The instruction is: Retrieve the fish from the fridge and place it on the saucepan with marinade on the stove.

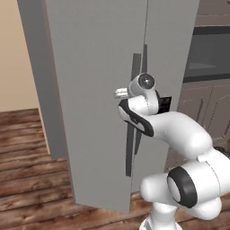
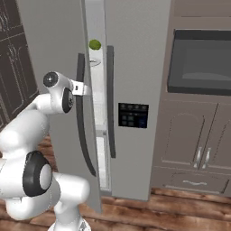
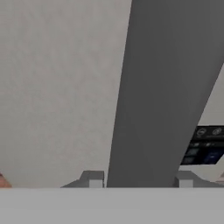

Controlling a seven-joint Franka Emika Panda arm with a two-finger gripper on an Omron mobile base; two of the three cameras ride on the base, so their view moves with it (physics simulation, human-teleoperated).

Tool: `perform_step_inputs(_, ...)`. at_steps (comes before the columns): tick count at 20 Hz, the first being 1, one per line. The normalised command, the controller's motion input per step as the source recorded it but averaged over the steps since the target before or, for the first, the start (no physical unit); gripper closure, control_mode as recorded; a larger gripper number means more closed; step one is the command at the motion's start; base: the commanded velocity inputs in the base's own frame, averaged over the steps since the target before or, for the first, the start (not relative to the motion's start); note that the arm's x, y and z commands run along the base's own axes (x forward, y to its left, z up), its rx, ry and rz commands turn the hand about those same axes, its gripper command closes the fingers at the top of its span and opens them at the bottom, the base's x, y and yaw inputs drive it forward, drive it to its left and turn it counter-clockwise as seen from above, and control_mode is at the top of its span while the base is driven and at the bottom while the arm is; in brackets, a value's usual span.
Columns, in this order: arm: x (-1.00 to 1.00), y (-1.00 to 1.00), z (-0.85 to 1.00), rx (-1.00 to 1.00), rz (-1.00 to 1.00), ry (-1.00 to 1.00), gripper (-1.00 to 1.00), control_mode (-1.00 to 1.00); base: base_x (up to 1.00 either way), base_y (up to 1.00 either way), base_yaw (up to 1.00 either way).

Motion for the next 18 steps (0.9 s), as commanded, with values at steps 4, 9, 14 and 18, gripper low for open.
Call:
perform_step_inputs(4,-0.24,0.73,0.00,-0.01,-0.03,0.07,1.00,-1.00,0.00,0.00,0.00)
perform_step_inputs(9,-0.31,0.78,0.00,-0.01,-0.05,0.08,1.00,-1.00,0.00,0.00,0.00)
perform_step_inputs(14,-0.34,0.71,-0.05,-0.01,-0.04,0.05,1.00,-1.00,0.00,0.00,0.00)
perform_step_inputs(18,-0.39,0.69,-0.15,-0.05,0.00,0.00,1.00,-1.00,0.00,0.00,0.00)
